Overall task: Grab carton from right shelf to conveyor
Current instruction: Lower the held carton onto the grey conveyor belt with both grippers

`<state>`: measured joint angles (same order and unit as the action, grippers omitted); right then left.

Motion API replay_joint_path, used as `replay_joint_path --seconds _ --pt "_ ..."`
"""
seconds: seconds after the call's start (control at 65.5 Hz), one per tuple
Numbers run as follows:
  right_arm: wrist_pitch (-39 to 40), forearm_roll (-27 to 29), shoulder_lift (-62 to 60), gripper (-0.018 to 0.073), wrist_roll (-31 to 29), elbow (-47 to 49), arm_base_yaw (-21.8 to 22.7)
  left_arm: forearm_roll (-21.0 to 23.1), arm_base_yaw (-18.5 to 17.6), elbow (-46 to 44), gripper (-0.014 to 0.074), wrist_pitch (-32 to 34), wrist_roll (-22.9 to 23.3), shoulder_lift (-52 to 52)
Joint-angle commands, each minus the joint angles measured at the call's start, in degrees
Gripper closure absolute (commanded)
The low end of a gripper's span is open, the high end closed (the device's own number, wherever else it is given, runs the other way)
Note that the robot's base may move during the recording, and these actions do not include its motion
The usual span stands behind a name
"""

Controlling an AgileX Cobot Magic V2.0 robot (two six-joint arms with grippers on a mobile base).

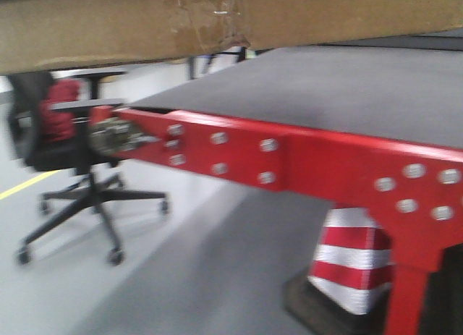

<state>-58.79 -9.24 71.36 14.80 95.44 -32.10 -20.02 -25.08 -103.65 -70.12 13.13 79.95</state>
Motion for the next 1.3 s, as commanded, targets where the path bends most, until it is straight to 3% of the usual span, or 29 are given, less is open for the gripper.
replay_joint_path --seconds 0.0,1.283 --pt "2.7 -1.6 -1.3 0.0627 -0.8 0.4 0.1 -5.2 0.1 -0.1 0.0605 0.2 -0.4 -0.2" --pt "2.7 -1.6 -1.3 0.0627 -0.8 0.4 0.1 -5.2 0.1 -0.1 0.0605 0.2 -0.4 -0.1"
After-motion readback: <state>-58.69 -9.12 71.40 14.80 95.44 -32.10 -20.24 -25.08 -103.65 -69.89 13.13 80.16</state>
